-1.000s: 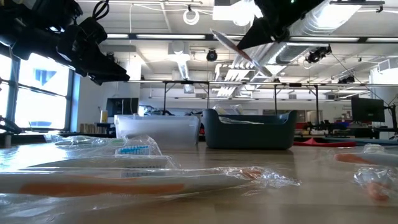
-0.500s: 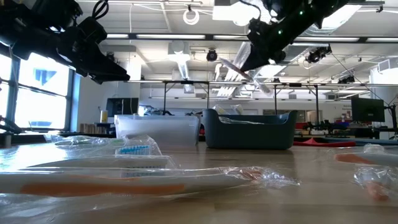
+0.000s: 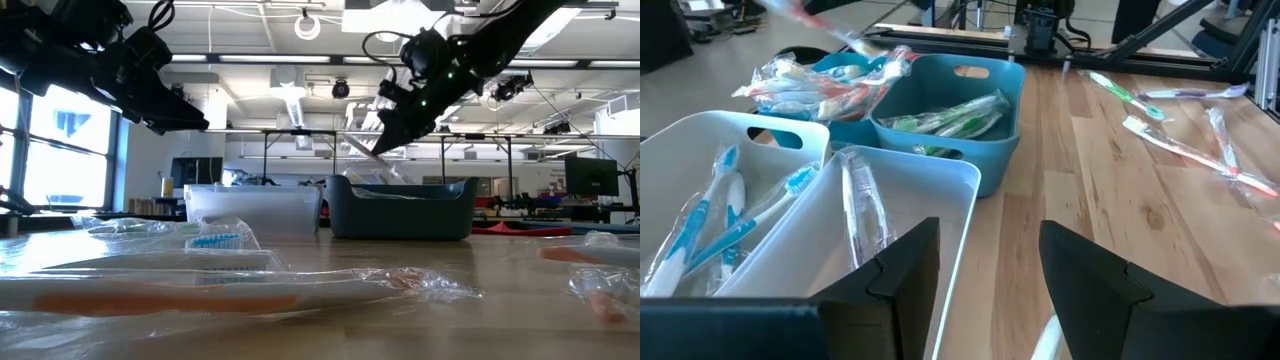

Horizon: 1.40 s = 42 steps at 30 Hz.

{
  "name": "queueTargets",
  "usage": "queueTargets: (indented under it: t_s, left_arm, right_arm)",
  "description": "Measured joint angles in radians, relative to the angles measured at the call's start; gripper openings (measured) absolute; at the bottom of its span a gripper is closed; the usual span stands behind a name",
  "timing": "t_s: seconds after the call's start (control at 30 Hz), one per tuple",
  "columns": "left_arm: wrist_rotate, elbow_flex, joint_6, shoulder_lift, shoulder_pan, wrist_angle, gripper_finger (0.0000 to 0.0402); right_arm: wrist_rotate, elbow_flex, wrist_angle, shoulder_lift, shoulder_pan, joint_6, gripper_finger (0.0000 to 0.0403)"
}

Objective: Pick & Place Toothbrushes
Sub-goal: Put the orange toothbrush into the blue bin

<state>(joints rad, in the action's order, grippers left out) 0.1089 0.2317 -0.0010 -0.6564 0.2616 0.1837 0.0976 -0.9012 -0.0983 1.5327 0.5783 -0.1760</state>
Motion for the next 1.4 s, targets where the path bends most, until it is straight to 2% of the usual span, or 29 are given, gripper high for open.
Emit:
queueTargets:
  t_s: [0.37,0.73,1.03,1.4]
  left_arm:
    - [0.000,0.000,0.057,0.000,0.000,0.000,0.0171]
    - [-0.059,0.000,0.083,0.000,0.000,0.000,0.0171]
    - [-0.060,0.000,0.083,0.000,0.000,0.000,0.0171]
    - [-0.060,0.000,0.083,0.000,0.000,0.000,0.0171]
  right_arm:
    - [-0.004,0.000,-0.026,0.121,0.054,-0.064,0.0003]
    - [-0.029,0.000,-0.023,0.124,0.059,-0.110,0.0003]
    - [-0.100,0.000,0.055,0.124,0.086,-0.110,0.0003]
    - [-0.096,0.000,0.071,0.124,0.085,-0.110,0.0003]
